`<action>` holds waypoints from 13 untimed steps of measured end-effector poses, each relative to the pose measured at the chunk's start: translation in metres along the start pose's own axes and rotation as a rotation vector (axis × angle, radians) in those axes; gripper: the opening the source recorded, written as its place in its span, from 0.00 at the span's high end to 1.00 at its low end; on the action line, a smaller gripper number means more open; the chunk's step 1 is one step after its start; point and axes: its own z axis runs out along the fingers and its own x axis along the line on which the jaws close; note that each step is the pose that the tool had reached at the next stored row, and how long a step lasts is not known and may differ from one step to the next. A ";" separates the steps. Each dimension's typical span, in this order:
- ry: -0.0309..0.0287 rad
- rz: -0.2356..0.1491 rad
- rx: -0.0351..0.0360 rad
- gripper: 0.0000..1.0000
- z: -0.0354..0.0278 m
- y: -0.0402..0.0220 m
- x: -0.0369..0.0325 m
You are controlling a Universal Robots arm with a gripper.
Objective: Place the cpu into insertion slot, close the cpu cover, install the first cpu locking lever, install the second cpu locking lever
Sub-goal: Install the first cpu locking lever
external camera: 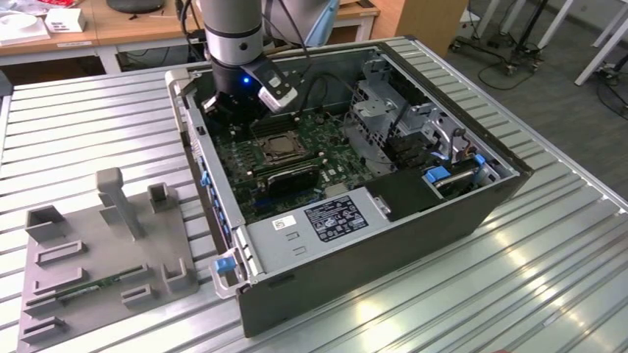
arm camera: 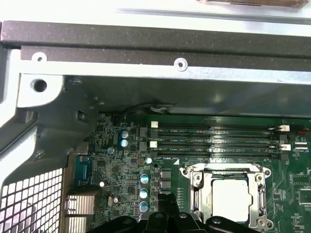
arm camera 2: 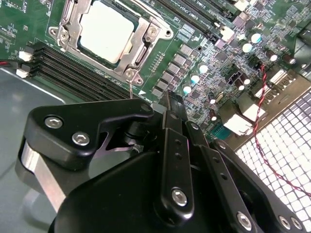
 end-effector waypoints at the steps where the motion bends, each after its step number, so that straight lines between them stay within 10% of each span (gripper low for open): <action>1: -0.0001 0.000 -0.0032 0.89 0.0000 0.0000 0.0000; 8: -0.0025 0.002 -0.0438 0.89 0.0001 0.0000 -0.0001; 13: -0.0054 0.005 -0.0867 0.89 0.0001 0.0000 -0.0001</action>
